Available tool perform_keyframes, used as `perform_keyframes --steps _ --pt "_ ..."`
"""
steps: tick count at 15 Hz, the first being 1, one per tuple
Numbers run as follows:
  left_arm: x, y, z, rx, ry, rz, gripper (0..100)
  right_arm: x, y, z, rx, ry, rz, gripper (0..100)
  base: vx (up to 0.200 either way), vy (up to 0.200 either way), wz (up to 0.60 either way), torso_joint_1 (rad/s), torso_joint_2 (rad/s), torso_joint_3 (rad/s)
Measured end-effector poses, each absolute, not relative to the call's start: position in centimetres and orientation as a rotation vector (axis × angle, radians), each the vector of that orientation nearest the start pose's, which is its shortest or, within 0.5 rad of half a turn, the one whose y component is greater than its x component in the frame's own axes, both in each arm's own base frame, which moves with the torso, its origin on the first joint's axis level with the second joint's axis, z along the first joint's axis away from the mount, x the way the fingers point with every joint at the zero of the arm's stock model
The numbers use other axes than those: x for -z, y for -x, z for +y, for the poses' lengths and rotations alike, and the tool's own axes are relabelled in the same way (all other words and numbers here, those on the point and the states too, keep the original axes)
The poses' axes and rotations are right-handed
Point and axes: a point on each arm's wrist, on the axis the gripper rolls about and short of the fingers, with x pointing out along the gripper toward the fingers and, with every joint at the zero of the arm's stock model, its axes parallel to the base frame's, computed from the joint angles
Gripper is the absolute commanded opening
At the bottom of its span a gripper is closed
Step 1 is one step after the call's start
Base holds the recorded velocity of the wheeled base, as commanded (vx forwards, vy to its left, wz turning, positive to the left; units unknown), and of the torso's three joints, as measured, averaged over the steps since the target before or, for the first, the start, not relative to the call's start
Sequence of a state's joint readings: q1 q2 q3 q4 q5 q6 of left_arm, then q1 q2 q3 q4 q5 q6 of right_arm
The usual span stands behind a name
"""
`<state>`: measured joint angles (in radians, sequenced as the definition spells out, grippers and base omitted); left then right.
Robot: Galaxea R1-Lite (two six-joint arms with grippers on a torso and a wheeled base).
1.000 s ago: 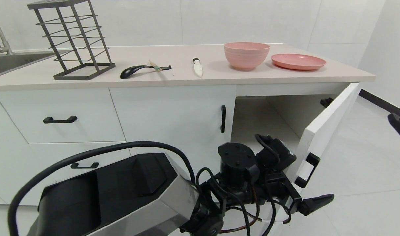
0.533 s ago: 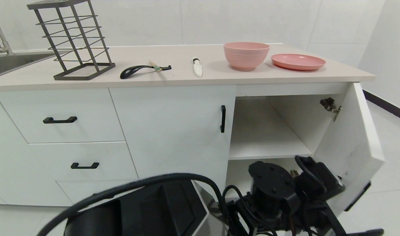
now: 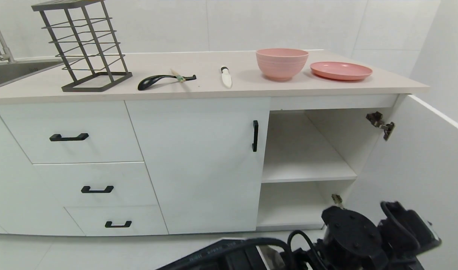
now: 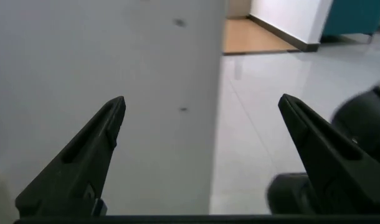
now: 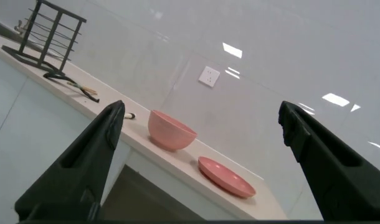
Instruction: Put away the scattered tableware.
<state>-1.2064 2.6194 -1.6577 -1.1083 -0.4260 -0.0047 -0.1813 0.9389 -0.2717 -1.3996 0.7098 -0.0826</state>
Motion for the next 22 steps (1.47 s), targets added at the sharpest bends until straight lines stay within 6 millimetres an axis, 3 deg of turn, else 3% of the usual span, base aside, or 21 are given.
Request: perform_keyframes --steps 3,5,10,13,16,18,22 --pt "-9.1 -20.0 -45.5 1.557 0.063 -0.147 100 -25.4 -7.9 0.1 -0.488 0.381 -0.657 100 0.0 0.0 0.0 0.0 0.0 0.0" --pt "-11.6 -20.4 -41.4 1.511 0.054 -0.114 100 -25.1 -8.0 0.1 -0.495 0.375 -0.642 100 0.0 0.0 0.0 0.0 0.0 0.0" --pt "-20.6 -19.9 -26.3 1.318 0.071 -0.226 100 -23.9 -8.0 0.2 -0.535 0.366 -0.59 100 0.0 0.0 0.0 0.0 0.0 0.0" --pt "-24.0 -16.4 -18.0 1.213 0.081 -0.332 100 -23.7 -7.9 0.2 -0.536 0.363 -0.583 100 0.0 0.0 0.0 0.0 0.0 0.0" --pt "-23.9 -11.2 -10.1 1.089 0.064 -0.394 100 -22.0 -6.7 0.4 -0.557 0.359 -0.56 100 0.0 0.0 0.0 0.0 0.0 0.0" --pt "-22.5 -8.4 -6.6 0.988 0.031 -0.386 100 -21.2 -5.4 0.6 -0.566 0.364 -0.561 100 0.0 0.0 0.0 0.0 0.0 0.0" --pt "-19.3 -2.9 -2.2 0.794 -0.022 -0.29 100 -18.0 -2.5 1.2 -0.625 0.323 -0.454 100 0.0 0.0 0.0 0.0 0.0 0.0"
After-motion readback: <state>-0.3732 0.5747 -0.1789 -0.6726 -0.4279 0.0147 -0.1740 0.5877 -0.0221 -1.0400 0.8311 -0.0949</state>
